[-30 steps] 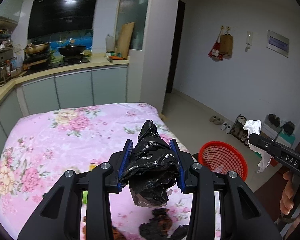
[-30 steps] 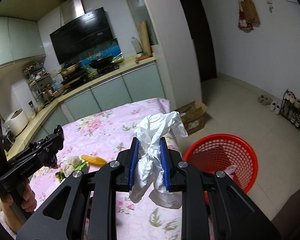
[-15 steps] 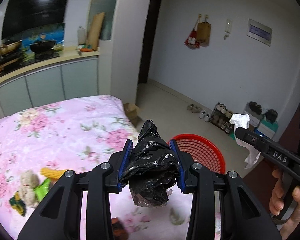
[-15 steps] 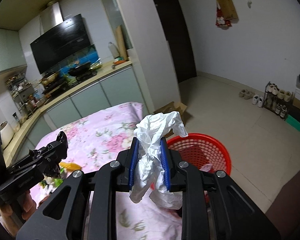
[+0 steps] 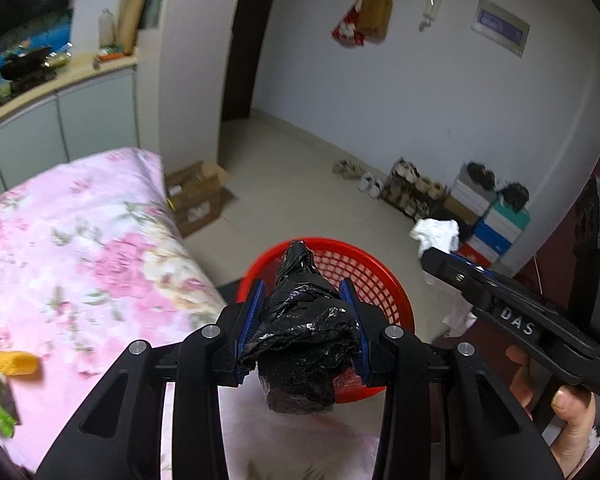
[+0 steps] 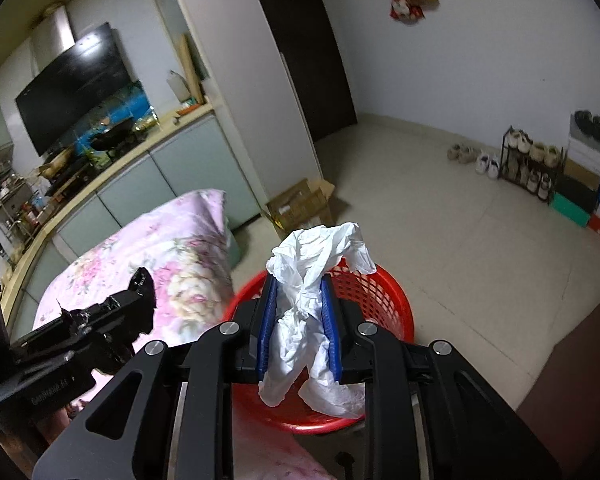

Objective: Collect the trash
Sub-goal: 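Carry the black bag and white tissues to the red basket, then open both tools to drop the items into the basket, then move both tools back over the remaining trash on the bed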

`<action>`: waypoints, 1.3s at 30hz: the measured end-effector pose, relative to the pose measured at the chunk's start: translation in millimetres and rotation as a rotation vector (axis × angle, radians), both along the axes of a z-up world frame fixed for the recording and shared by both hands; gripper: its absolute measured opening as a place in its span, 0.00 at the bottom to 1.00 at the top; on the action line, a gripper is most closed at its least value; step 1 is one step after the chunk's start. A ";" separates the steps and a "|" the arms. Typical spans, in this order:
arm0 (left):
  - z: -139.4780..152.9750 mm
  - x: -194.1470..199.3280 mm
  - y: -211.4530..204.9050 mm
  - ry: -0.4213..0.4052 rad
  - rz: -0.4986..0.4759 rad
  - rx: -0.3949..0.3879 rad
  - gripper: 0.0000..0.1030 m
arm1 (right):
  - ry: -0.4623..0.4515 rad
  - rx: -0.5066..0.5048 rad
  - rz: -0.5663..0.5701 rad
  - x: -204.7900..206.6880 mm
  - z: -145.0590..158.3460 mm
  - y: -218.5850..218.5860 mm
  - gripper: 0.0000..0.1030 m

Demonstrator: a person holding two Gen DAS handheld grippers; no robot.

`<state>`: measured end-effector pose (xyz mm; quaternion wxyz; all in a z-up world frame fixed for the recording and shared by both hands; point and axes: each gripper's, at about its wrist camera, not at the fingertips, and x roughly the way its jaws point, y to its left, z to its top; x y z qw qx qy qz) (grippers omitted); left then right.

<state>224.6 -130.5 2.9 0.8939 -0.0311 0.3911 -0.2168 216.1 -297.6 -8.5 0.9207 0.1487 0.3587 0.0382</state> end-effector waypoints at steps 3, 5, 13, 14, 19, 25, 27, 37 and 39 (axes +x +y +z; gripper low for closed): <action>-12.0 9.3 -14.8 0.030 -0.014 0.013 0.36 | 0.035 -0.001 -0.005 13.8 -13.6 -5.1 0.22; -23.2 15.6 -23.4 0.051 -0.021 0.022 0.36 | 0.052 -0.002 -0.007 20.6 -21.4 -5.2 0.22; -52.8 32.0 -35.7 0.114 -0.033 0.040 0.41 | 0.116 -0.005 -0.015 44.2 -50.5 -10.7 0.26; -54.6 32.9 -36.1 0.122 -0.034 0.038 0.47 | 0.123 -0.005 -0.016 45.7 -52.8 -11.0 0.31; -51.3 32.4 -31.9 0.111 -0.018 0.035 0.68 | 0.138 0.008 -0.036 47.1 -60.9 -17.2 0.49; -30.3 25.2 -16.2 0.066 0.030 0.027 0.76 | 0.131 0.029 -0.048 39.3 -58.4 -24.5 0.54; -24.2 21.7 -12.6 0.049 0.042 0.027 0.77 | 0.117 0.022 -0.054 34.0 -53.6 -24.2 0.55; 22.0 -20.8 20.2 -0.069 0.105 0.039 0.79 | -0.011 -0.049 -0.037 -9.1 -14.6 -0.4 0.68; 30.3 -29.4 28.5 -0.095 0.126 0.036 0.80 | -0.038 -0.057 -0.029 -18.0 -6.7 5.0 0.70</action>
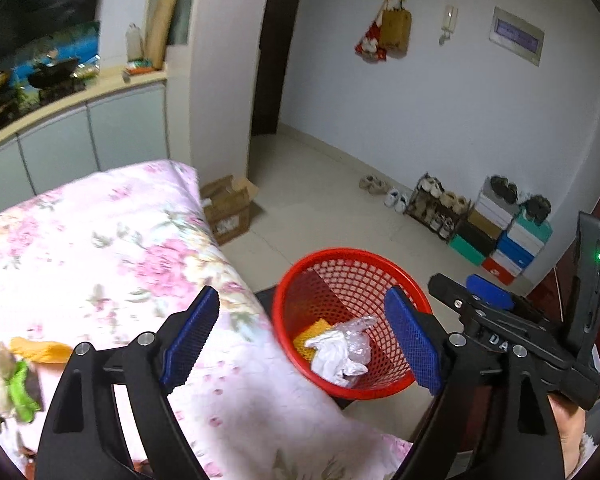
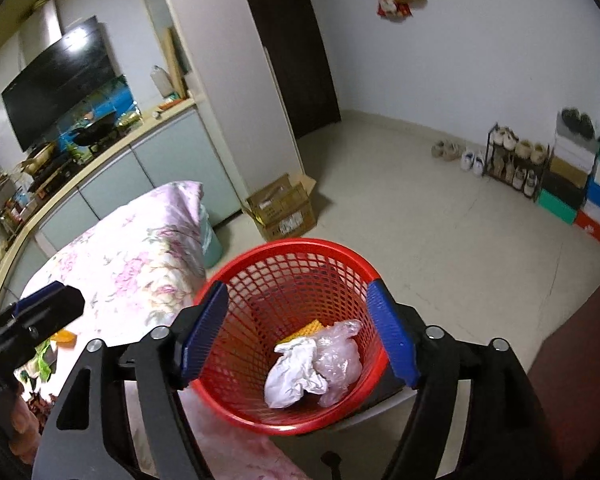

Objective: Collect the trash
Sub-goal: 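Move both tools back over the remaining trash on the bed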

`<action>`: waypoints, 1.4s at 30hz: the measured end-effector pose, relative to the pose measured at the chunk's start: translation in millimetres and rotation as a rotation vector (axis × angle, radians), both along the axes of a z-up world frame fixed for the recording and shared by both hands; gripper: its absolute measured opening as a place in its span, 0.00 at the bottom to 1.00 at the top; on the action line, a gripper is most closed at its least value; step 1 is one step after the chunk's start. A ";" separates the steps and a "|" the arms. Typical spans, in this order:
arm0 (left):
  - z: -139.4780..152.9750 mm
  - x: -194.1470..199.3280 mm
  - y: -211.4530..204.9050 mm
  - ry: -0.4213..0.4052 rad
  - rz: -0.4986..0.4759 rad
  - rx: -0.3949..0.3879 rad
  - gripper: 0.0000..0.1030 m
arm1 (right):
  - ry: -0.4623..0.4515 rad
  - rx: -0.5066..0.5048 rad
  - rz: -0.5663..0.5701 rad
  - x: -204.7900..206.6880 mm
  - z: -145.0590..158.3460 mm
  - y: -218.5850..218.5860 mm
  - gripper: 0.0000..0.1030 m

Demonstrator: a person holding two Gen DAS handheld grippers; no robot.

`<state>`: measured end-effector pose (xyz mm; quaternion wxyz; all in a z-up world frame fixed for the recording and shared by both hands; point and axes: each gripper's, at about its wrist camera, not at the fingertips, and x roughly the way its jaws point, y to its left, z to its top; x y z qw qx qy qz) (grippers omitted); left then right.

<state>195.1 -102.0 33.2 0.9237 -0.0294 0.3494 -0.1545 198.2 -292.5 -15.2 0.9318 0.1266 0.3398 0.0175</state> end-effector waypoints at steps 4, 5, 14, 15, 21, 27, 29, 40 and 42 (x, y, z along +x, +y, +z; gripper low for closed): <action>15.4 -19.2 23.0 -0.052 0.047 0.010 0.80 | -0.040 -0.011 0.018 -15.7 13.2 11.5 0.73; 17.8 -23.5 29.2 -0.062 0.054 0.015 0.80 | -0.047 -0.017 0.020 -18.7 15.7 14.1 0.73; 31.8 -57.7 97.5 -0.098 0.147 0.027 0.81 | -0.051 -0.031 0.084 -37.6 25.1 48.5 0.74; 33.6 -61.0 104.4 -0.101 0.158 0.031 0.81 | -0.049 -0.028 0.094 -39.8 25.5 52.5 0.74; 43.5 -87.9 170.6 -0.115 0.262 0.048 0.81 | -0.063 -0.028 0.150 -53.4 32.2 78.3 0.74; 40.9 -109.4 237.2 -0.103 0.395 0.039 0.81 | -0.073 -0.032 0.198 -59.9 38.2 103.3 0.77; 37.5 -117.6 254.7 -0.092 0.432 0.025 0.81 | -0.071 -0.033 0.210 -60.5 37.6 109.7 0.77; 7.1 -148.1 286.7 -0.023 0.487 0.026 0.81 | -0.043 -0.029 0.275 -65.8 29.2 141.9 0.79; 0.8 -152.5 290.2 -0.007 0.498 0.028 0.81 | -0.036 -0.030 0.289 -66.6 27.4 148.0 0.79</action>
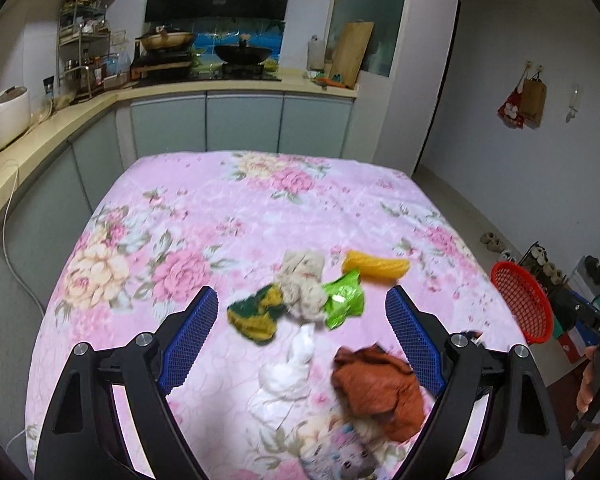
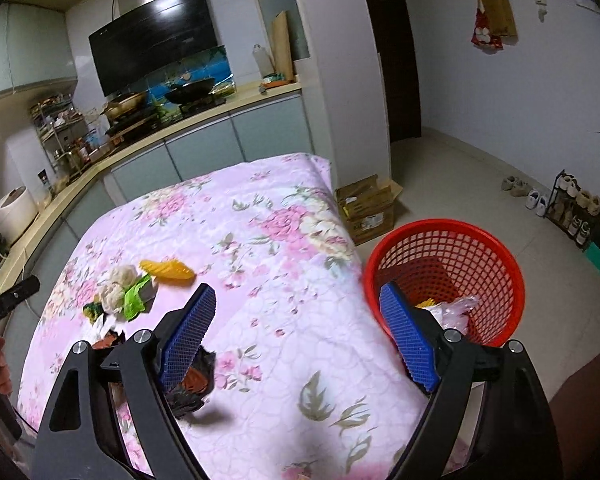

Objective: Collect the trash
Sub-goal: 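Move both tools back over the remaining trash on the bed, then grasp the printed white snack wrapper with the left tool while the right tool grasps the brown-black bag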

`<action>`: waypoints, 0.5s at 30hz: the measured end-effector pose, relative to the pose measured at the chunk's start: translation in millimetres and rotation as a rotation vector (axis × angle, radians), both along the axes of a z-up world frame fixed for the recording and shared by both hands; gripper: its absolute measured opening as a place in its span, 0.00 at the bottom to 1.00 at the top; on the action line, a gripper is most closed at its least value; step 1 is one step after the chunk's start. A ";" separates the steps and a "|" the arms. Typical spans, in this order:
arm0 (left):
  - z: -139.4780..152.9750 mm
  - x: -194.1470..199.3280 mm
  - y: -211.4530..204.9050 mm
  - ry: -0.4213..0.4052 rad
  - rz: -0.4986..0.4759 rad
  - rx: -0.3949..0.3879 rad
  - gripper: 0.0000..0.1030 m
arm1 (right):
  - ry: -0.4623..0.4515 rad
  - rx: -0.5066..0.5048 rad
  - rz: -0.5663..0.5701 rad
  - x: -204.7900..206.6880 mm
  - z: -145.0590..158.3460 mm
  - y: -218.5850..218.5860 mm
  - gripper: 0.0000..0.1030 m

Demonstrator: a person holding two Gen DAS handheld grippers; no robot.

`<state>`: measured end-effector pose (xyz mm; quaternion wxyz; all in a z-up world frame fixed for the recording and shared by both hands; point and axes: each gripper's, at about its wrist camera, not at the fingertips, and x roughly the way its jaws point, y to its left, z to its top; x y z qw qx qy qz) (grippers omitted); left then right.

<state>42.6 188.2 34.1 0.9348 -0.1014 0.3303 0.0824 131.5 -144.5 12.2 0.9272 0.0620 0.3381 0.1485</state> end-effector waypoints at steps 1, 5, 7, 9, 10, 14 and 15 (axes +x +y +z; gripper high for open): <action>-2.7 -2.0 1.5 0.005 0.006 -0.006 0.81 | 0.002 0.000 0.005 -1.0 -0.7 1.5 0.79; -17.2 -17.5 2.8 0.026 0.017 -0.041 0.81 | 0.011 0.000 0.025 -4.5 -5.5 5.8 0.79; -28.5 -25.7 -3.1 0.049 -0.003 -0.061 0.81 | 0.020 0.000 0.036 -4.8 -8.0 8.5 0.79; -38.6 -32.3 -11.5 0.075 -0.024 -0.073 0.81 | 0.027 0.001 0.053 -6.0 -10.7 13.7 0.79; -44.4 -36.4 -17.0 0.089 -0.037 -0.076 0.81 | 0.031 0.003 0.064 -7.3 -12.1 17.0 0.81; -62.0 -49.1 -35.4 0.131 -0.075 -0.106 0.81 | 0.036 0.005 0.103 -15.0 -16.4 28.8 0.87; -65.5 -52.4 -40.1 0.137 -0.080 -0.114 0.81 | 0.038 0.004 0.112 -16.2 -17.4 31.9 0.87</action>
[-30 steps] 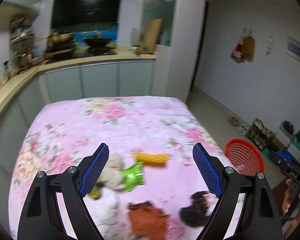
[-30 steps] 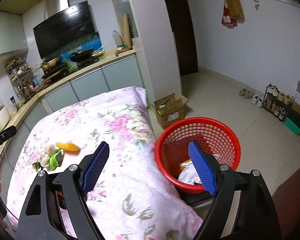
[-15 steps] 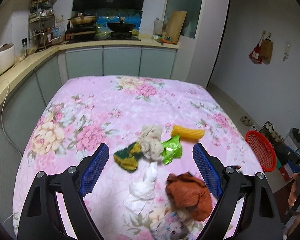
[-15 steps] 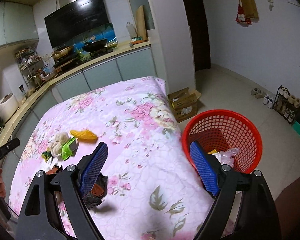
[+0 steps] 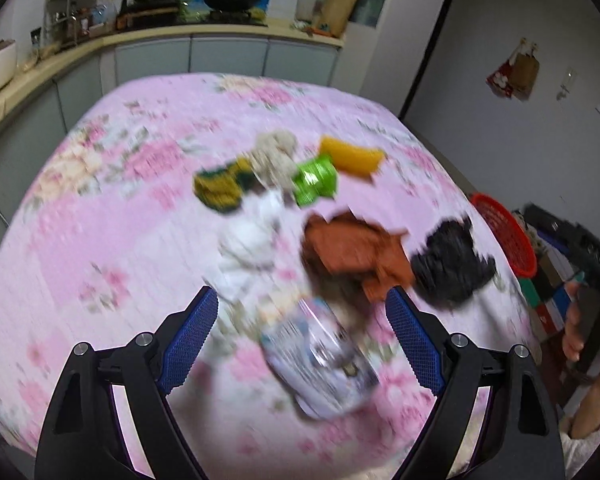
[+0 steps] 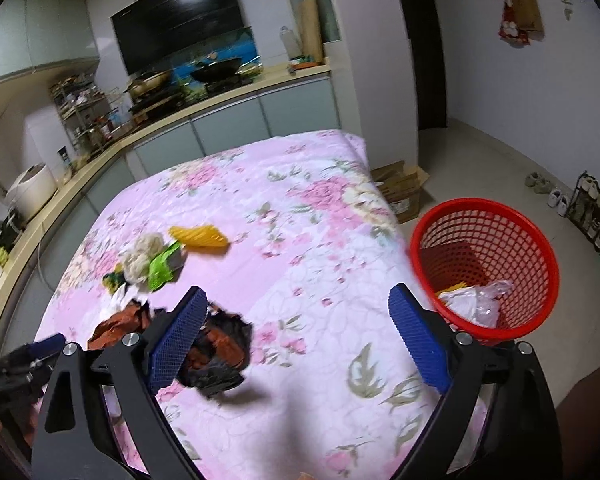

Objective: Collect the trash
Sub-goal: 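Grasp the printed white snack wrapper with the left tool while the right tool grasps the brown-black bag, then lift both held items and carry them over the red basket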

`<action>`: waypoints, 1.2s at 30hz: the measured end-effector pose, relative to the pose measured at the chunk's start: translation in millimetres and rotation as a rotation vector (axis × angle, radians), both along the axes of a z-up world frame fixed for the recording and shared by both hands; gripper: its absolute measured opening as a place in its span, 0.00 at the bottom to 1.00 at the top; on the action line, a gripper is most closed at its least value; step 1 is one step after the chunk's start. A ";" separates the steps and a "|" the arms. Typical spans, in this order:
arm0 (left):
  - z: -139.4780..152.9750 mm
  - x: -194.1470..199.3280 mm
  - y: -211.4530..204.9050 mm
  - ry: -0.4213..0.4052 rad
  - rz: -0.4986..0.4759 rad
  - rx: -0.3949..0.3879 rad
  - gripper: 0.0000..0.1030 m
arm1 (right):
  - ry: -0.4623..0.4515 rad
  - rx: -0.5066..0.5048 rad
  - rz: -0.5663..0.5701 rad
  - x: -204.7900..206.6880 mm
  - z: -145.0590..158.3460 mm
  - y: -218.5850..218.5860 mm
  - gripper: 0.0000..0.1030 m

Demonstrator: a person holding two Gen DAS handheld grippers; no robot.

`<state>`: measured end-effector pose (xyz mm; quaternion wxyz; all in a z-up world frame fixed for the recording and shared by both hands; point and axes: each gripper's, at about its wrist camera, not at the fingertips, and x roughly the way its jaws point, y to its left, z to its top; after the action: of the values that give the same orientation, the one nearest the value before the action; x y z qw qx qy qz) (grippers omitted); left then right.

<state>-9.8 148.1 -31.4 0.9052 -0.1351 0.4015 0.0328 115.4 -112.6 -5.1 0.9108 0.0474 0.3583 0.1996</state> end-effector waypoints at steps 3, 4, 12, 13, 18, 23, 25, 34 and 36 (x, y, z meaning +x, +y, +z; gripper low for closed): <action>-7.6 -5.4 -11.1 0.010 -0.013 -0.022 0.81 | 0.005 -0.005 0.027 -4.4 -2.8 8.2 0.87; -9.4 -5.2 -14.3 0.014 -0.020 -0.022 0.81 | 0.008 -0.007 0.034 -5.3 -3.8 10.7 0.87; -28.4 2.9 -25.4 0.038 -0.011 0.030 0.80 | 0.032 -0.044 0.096 -9.0 -16.9 32.8 0.87; -28.6 3.3 -24.4 0.039 -0.008 0.030 0.80 | 0.039 -0.050 0.106 -9.3 -20.1 36.6 0.87; -34.6 5.2 -15.1 0.059 0.009 0.016 0.56 | 0.069 -0.063 0.150 -9.4 -31.5 53.2 0.87; -36.3 4.2 -11.7 0.061 -0.003 0.012 0.46 | 0.094 -0.077 0.186 -5.7 -41.1 67.0 0.87; -35.0 3.2 -13.2 0.058 -0.012 0.021 0.43 | 0.108 -0.076 0.201 -3.9 -44.6 72.8 0.87; -18.1 -2.0 -7.5 0.015 -0.015 0.034 0.40 | 0.101 -0.077 0.269 -8.1 -42.7 88.3 0.87; -13.4 -3.1 -3.1 0.004 -0.003 0.034 0.40 | 0.101 -0.077 0.286 -9.3 -42.3 89.9 0.88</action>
<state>-12.9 145.0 -44.8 0.9065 -0.1192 0.4031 0.0384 106.1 -22.7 -47.4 0.8550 -0.0292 0.4142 0.3107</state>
